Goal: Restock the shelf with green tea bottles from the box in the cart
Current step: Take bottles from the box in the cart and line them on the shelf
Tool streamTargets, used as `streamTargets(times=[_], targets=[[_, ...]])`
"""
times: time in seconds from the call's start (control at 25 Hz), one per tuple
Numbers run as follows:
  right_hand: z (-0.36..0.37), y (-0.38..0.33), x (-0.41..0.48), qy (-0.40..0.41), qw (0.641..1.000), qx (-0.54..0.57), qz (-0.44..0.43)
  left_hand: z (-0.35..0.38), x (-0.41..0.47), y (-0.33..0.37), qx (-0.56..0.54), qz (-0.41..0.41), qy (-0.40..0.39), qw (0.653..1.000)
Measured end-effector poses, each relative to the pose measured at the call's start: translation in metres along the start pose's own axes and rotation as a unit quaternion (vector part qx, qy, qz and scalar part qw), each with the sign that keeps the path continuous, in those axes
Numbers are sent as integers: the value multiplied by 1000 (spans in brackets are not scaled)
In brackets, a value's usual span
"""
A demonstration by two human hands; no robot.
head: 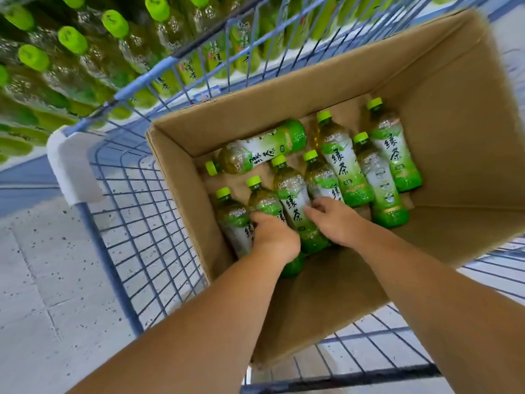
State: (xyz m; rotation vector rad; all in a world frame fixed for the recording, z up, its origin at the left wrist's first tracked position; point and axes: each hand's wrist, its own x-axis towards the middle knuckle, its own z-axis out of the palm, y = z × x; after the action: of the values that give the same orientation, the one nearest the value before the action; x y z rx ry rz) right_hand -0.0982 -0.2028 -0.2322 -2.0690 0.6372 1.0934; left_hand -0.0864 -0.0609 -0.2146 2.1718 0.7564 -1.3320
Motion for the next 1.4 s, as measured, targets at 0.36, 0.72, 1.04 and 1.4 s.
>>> streamTargets(times=[0.36,0.72,1.04,1.4], targets=[[16,-4,13,50,991,-128,1,42,5,-28,-71,66,65,993],[23,-11,23,77,994,-78,22,20,8,-19,-33,39,68,996],[7,-10,-25,114,987,109,30,-24,-24,-22,-95,55,14,994],[-19,-59,-153,187,945,266,33,-134,-122,-33,-112,214,-110,964]])
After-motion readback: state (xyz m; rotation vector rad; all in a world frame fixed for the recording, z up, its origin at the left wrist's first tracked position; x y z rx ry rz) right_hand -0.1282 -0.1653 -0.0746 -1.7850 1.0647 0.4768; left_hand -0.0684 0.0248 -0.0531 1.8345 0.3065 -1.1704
